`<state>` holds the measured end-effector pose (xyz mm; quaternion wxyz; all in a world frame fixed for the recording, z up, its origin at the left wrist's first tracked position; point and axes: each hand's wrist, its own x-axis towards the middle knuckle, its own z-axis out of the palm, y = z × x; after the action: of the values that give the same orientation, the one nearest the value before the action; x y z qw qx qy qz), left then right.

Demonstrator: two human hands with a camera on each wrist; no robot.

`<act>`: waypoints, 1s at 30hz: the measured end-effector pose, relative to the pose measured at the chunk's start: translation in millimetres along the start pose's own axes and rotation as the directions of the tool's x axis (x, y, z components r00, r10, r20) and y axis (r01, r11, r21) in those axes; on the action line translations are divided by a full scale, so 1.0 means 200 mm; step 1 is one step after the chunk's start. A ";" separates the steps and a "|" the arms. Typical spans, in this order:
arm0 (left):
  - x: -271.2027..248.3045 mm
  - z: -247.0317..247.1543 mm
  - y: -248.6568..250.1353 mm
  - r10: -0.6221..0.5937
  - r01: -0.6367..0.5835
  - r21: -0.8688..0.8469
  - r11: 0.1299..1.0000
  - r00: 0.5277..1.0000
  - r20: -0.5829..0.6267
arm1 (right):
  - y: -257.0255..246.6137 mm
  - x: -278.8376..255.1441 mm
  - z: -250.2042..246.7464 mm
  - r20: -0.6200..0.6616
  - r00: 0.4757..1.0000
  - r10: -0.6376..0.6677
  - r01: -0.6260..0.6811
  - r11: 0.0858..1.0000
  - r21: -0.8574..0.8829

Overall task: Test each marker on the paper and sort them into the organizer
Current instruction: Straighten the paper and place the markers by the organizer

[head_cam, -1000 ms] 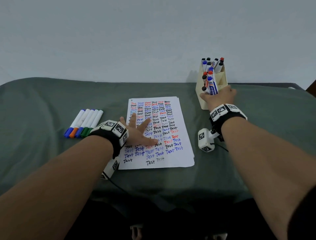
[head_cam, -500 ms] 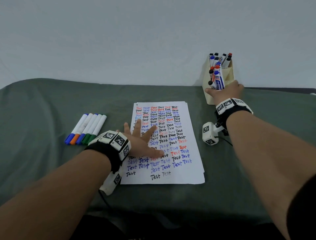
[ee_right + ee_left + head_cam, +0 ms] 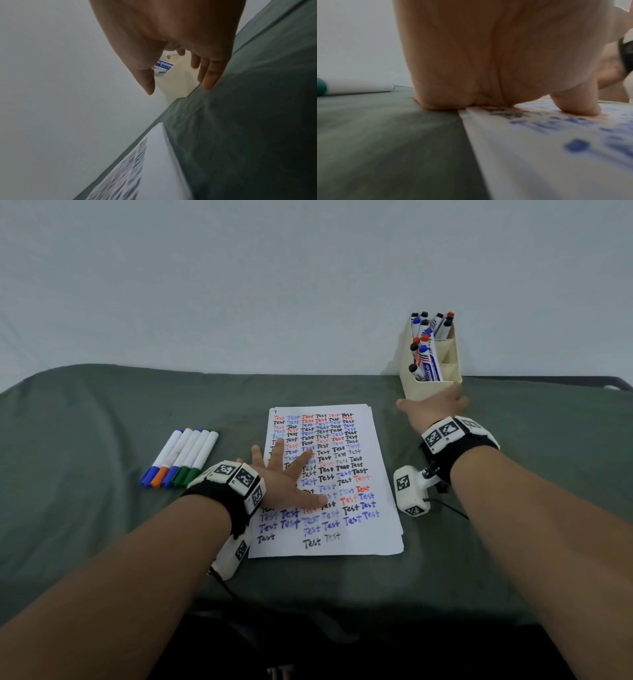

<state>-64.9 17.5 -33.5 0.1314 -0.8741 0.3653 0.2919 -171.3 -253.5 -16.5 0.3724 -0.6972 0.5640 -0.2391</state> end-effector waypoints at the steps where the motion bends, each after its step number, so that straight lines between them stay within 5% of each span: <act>1: 0.00 0.00 0.00 -0.001 0.001 0.001 1.000 1.000 -0.005 | 0.01 -0.05 -0.01 0.048 0.999 -0.012 0.011 1.000 0.018; 7: -0.03 0.02 -0.01 0.024 -0.029 -0.054 0.998 0.996 -0.086 | 0.12 -0.37 -0.07 0.360 0.925 -0.125 0.103 0.991 0.081; 14: -0.13 0.03 -0.03 -0.112 0.004 -0.284 0.959 0.924 -0.366 | 0.25 -0.56 -0.16 0.420 0.889 -0.185 0.209 0.978 -0.013; 20: -0.19 0.02 -0.09 -0.163 -0.059 -0.572 0.818 0.930 -0.330 | 0.26 -0.64 -0.16 0.439 0.882 -0.169 0.171 0.985 0.037; 30: -0.21 0.00 -0.08 -0.182 -0.098 -0.751 0.653 0.942 -0.281 | 0.25 -0.71 -0.17 0.429 0.894 -0.132 0.095 0.990 0.106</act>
<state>-78.0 51.9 -8.7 -0.3006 -0.8933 0.2065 0.2626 -262.9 -130.4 -23.3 0.5027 -0.7486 0.4147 -0.1218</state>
